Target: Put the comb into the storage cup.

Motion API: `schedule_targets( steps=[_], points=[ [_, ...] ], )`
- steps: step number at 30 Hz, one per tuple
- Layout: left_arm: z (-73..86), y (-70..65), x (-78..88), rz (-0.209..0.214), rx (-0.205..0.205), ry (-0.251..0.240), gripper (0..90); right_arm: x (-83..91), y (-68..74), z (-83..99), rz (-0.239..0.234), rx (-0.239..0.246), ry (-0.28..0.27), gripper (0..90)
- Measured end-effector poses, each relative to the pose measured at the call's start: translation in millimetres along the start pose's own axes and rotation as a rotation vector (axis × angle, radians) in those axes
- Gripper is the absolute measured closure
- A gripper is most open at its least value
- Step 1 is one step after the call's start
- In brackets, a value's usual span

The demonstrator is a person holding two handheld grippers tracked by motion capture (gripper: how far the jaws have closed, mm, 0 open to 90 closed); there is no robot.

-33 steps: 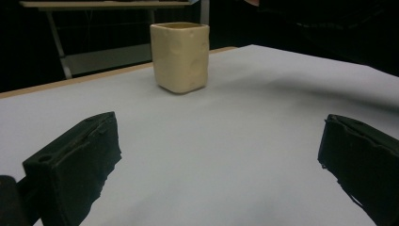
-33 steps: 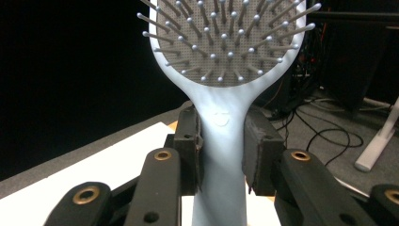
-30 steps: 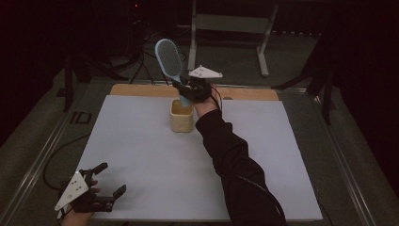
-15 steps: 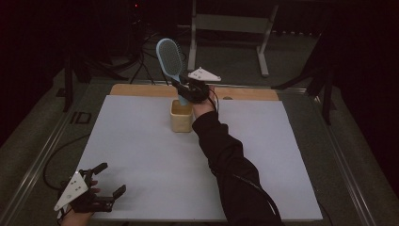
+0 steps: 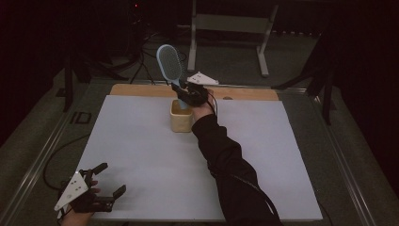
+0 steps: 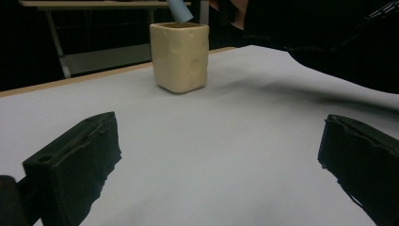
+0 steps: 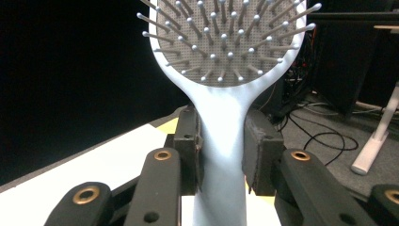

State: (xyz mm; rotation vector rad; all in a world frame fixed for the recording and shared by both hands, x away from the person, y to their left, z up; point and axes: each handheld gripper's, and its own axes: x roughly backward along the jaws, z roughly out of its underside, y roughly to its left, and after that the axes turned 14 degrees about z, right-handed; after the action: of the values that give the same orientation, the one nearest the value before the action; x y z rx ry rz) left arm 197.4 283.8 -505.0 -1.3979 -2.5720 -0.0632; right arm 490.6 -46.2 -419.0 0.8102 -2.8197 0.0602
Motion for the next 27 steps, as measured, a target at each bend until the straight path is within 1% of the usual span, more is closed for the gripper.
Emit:
schedule_targets(
  steps=[6, 12, 17, 20, 24, 26, 27],
  points=[
    [0.1, -0.1, 0.0, 0.001, 0.002, 0.000, 0.0, -1.5, 0.3, 5.3, -0.003, -0.003, 0.015, 70.2],
    [0.3, 0.0, -0.2, 0.001, 0.002, 0.001, 0.0, -2.1, -1.6, 13.1, -0.005, -0.032, 0.040, 70.2],
    [0.4, 0.1, -0.2, 0.000, 0.002, 0.003, 0.0, -1.5, -1.4, 18.2, 0.004, -0.031, 0.043, 70.2],
    [0.5, 0.1, -0.1, 0.001, 0.003, 0.003, 0.0, -0.6, -1.8, 20.2, -0.001, -0.018, 0.042, 70.1],
    [0.6, 0.0, -0.2, 0.001, 0.003, 0.003, 0.0, 1.7, -1.3, 23.0, 0.009, -0.002, 0.046, 70.0],
    [0.7, 0.0, -0.3, 0.001, 0.003, 0.004, 0.0, 2.5, -1.2, 24.7, 0.005, 0.000, 0.046, 69.9],
    [0.7, -0.1, -0.4, 0.001, 0.003, 0.004, 0.0, 3.0, -0.7, 25.5, 0.007, 0.010, 0.047, 69.9]
  ],
)
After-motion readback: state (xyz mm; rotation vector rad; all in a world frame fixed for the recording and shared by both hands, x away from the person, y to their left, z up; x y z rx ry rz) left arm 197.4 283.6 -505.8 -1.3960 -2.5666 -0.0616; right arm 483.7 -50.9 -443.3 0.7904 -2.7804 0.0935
